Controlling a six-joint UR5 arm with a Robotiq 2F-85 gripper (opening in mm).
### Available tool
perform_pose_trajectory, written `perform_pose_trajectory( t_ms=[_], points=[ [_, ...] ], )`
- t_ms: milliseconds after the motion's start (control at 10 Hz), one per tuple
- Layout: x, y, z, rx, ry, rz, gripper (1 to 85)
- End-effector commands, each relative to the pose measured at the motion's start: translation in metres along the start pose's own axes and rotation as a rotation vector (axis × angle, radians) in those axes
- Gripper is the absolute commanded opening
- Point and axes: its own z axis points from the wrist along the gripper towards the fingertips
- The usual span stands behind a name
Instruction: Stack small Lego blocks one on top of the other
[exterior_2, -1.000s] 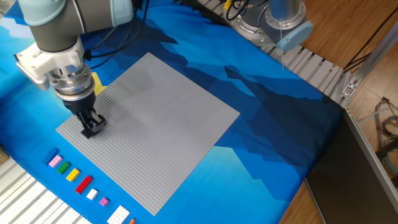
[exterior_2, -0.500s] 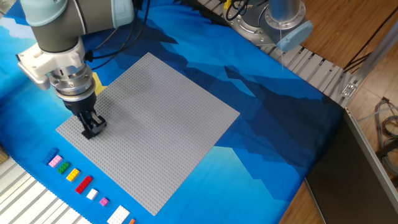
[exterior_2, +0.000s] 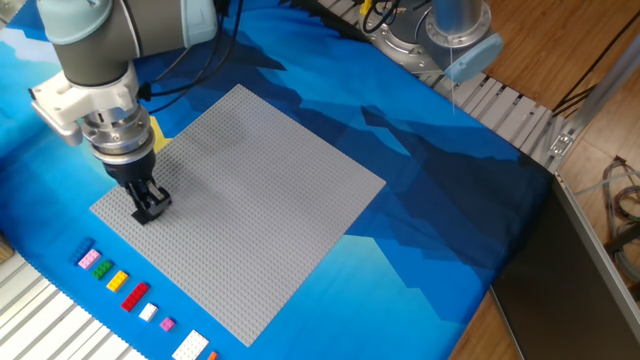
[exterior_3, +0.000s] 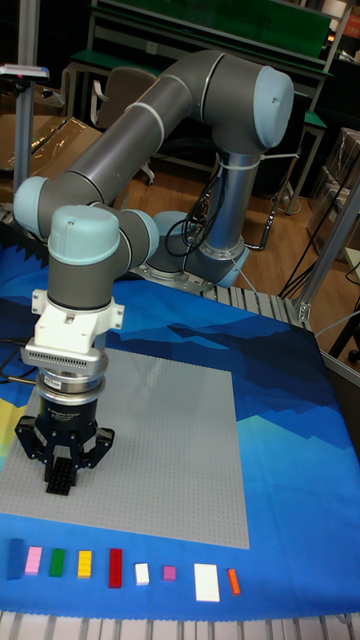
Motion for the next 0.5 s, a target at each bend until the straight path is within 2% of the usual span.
perform_pose_trajectory(
  t_ms=[0, 400],
  points=[
    [-0.001, 0.0006, 0.0015, -0.009, -0.006, 0.016, 6.3],
    [-0.0017, 0.0033, 0.0018, -0.019, -0.008, 0.02, 6.7]
  ],
)
